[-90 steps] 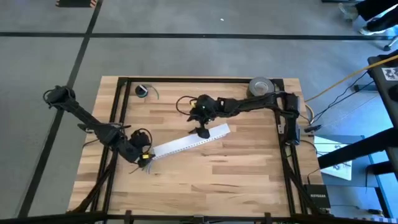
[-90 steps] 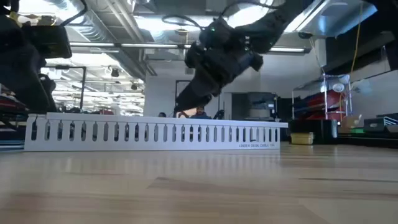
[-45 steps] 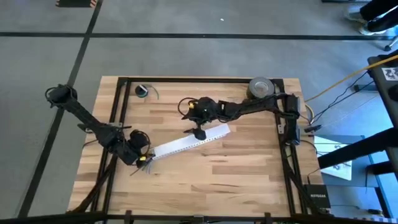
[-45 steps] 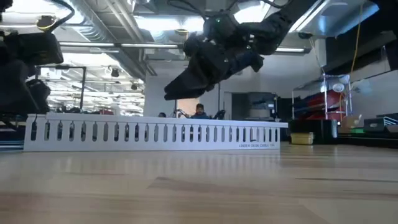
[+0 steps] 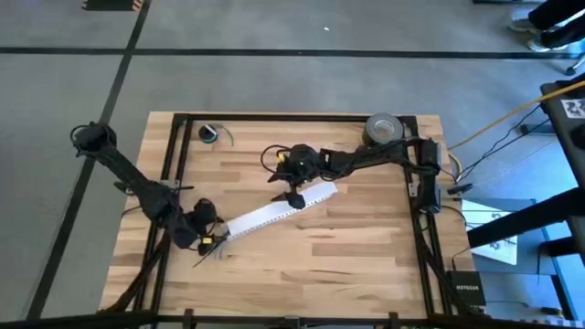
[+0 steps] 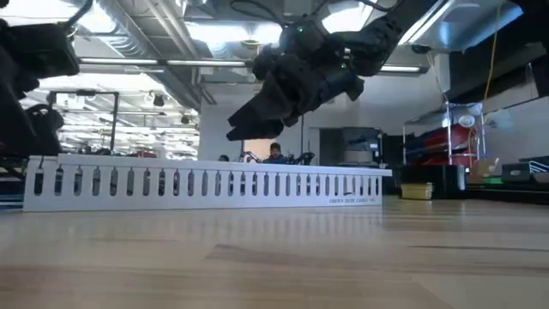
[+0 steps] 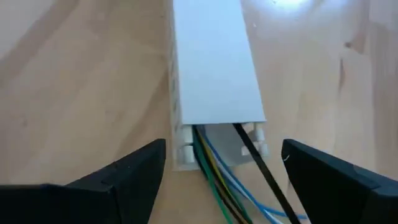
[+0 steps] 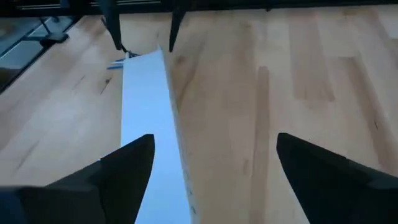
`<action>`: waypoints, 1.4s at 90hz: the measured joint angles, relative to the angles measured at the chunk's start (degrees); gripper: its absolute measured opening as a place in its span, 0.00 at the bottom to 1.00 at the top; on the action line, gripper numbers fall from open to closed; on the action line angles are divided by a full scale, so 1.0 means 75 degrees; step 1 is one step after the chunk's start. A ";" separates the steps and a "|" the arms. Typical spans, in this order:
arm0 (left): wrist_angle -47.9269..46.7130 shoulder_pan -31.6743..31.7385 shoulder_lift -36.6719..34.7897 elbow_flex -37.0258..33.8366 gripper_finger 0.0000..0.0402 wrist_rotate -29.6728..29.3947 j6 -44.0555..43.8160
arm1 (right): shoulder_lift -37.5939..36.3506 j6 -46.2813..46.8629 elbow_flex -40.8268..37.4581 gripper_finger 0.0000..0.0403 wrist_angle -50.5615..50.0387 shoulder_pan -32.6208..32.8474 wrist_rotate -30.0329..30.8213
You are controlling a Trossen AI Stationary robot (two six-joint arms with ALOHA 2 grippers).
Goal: Ziptie cables
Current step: Close the white cable duct
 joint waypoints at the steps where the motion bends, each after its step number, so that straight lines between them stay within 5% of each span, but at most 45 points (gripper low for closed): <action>1: 0.0005 -0.0027 0.0000 0.0001 0.76 -0.0002 -0.0038 | 0.0000 0.0002 0.0000 0.83 0.0013 0.0009 -0.0006; 27: 0.0188 -0.0500 0.0619 0.0040 0.76 0.0031 -0.1285 | 0.0203 -0.0041 -0.0002 0.88 -0.0089 0.0606 -0.0007; 43: -0.0879 -0.0644 0.1289 0.0596 0.76 0.0014 -0.1287 | 0.0198 -0.0403 0.0006 0.86 -0.0100 0.0964 0.0395; 70: -0.1369 -0.1916 0.1474 0.0617 0.76 -0.1868 -0.2574 | 0.0198 -0.0402 0.0003 0.85 -0.0095 0.1090 0.0707; 84: -0.1205 -0.2170 0.1786 0.0326 0.76 -0.1970 -0.3205 | 0.0198 -0.0410 0.0003 0.85 0.0038 0.1083 0.0877; 126: 0.0150 -0.1842 0.1950 0.0261 0.76 -0.1990 -0.1228 | 0.0198 -0.0742 0.0009 0.85 -0.0070 0.1084 0.1274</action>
